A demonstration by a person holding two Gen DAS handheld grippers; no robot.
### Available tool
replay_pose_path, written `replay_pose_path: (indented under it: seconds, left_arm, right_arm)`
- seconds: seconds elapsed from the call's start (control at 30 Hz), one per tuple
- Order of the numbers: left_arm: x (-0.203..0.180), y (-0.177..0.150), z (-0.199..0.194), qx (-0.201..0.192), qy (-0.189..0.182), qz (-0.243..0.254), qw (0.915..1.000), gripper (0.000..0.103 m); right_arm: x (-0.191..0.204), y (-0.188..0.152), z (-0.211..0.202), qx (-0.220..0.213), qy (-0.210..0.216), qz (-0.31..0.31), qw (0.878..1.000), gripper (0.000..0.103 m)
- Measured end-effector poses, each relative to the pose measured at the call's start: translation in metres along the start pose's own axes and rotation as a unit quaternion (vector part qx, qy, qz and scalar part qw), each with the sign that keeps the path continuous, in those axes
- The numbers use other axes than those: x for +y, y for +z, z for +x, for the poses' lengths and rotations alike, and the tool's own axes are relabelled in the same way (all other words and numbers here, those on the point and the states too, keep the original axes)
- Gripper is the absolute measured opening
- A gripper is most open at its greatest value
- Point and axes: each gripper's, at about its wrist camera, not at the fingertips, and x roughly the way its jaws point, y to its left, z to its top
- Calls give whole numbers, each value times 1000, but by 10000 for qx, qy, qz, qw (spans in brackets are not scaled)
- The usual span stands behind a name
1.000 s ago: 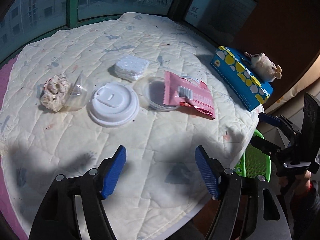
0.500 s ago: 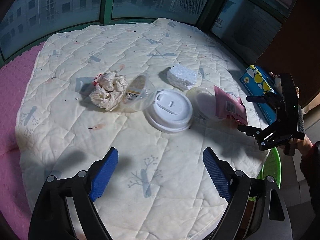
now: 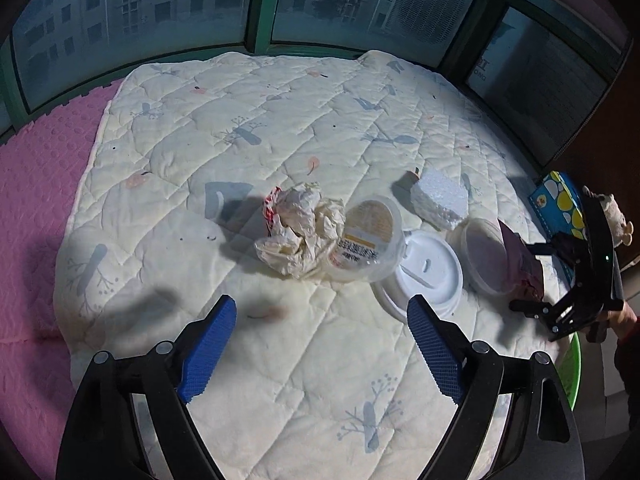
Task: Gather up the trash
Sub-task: 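Grasp the crumpled tissue with the left tool while the right tool grasps the pink wrapper, then carry tissue and pink wrapper over the green basket and open both tools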
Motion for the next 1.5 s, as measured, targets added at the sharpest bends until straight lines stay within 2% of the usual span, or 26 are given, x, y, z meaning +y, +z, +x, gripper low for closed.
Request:
replay_pose_path:
  seconds: [0.1, 0.23, 0.3, 0.4, 0.47, 0.57, 0.63, 0.8, 1.1, 1.27, 1.5]
  left_arm:
    - [8, 15, 15, 56, 119, -65, 9999, 78]
    - [17, 30, 36, 176, 79, -248, 9995, 77]
    - [17, 34, 41, 201, -106, -255, 9994, 77]
    - [15, 39, 49, 226, -21, -190, 9996, 77]
    - [18, 42, 53, 276, -107, -300, 9991, 76]
    - [18, 44, 59, 335, -140, -241, 9991, 68]
    - [16, 44, 63, 400, -227, -176, 9988, 56]
    - [10, 43, 62, 311, -185, -14, 9993, 47]
    - [8, 45, 20, -152, -107, 39, 9998, 44]
    - [-7, 40, -17, -435, -293, 167, 9985, 44]
    - [-50, 15, -51, -587, -664, 570, 9944, 44]
  right_arm:
    - [-5, -5, -5, -97, 25, 238, 9997, 88]
    - [-10, -7, -15, -251, 189, 603, 9977, 77]
    - [-12, -8, -18, -290, 288, 779, 9961, 73]
    - [-9, -9, -19, -316, 222, 856, 9956, 69]
    - [-8, -9, -20, -355, 187, 949, 9947, 68]
    - [-5, -10, -23, -419, 143, 1083, 9931, 66]
    - [-3, -11, -25, -498, 183, 1193, 9914, 64]
    - [8, -15, -36, -791, 142, 1452, 9861, 61]
    - [31, -34, -69, -1403, 25, 2013, 9694, 60]
    - [50, -54, -98, -1758, -78, 2373, 9553, 60]
    - [83, -95, -131, -1964, -463, 2811, 9382, 60]
